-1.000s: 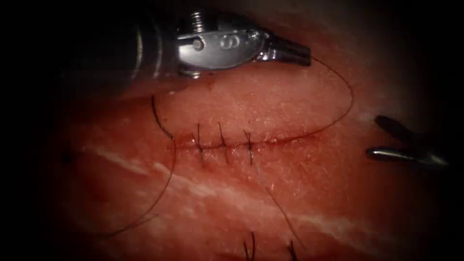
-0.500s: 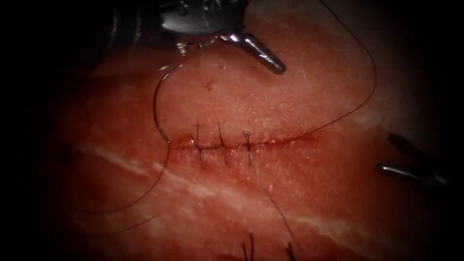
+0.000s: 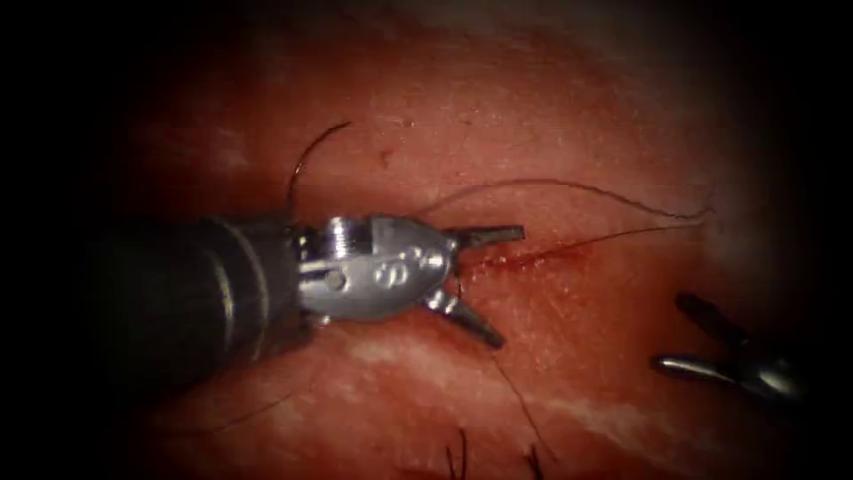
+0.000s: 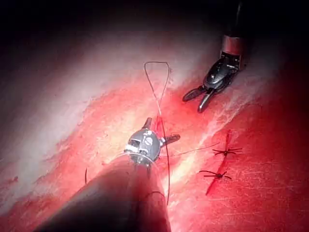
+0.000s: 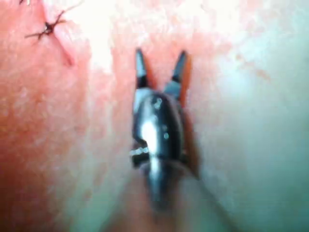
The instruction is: Wound Closure
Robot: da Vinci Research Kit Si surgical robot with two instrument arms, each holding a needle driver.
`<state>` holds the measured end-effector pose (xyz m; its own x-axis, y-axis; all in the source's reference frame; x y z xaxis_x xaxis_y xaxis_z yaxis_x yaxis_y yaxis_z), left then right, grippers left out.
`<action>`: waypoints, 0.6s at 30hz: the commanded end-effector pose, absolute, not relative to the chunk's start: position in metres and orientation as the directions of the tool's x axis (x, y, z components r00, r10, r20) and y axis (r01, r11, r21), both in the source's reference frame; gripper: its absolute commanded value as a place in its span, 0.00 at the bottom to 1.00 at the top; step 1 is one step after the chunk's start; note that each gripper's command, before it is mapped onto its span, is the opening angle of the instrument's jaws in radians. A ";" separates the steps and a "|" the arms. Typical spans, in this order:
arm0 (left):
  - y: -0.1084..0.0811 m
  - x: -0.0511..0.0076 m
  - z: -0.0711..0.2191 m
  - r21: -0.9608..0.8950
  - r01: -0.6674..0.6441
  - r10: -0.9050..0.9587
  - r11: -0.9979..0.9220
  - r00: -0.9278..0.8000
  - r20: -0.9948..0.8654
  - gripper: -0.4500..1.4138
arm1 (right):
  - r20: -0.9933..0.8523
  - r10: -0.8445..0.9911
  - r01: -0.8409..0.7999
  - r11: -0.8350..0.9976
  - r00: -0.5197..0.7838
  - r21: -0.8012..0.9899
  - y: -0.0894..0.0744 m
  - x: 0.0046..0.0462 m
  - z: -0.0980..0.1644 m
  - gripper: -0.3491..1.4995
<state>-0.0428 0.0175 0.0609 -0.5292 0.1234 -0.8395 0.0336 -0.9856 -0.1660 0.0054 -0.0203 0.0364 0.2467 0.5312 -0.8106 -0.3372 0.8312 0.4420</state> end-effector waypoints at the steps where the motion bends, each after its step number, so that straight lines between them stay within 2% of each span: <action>1: 0.017 -0.0435 0.062 -0.141 0.053 0.093 -0.989 -0.525 -0.846 0.50 | -0.805 0.539 -0.324 0.829 0.246 0.456 -0.022 0.0059 0.036 0.90; 4: 0.015 -0.0439 0.062 -0.080 0.100 0.016 -0.992 -0.526 -0.850 0.46 | -0.798 0.545 -0.289 0.831 0.256 0.475 -0.022 0.0062 0.034 0.88; 7: 0.012 -0.0448 0.064 -0.055 0.168 -0.042 -0.984 -0.529 -0.848 0.35 | -0.799 0.546 -0.260 0.833 0.253 0.488 -0.023 0.0069 0.033 0.88; 18: 0.008 -0.0478 0.067 -0.012 0.207 -0.099 -0.978 -0.519 -0.849 0.24 | -0.806 0.541 -0.238 0.838 0.241 0.491 -0.025 0.0102 0.033 0.88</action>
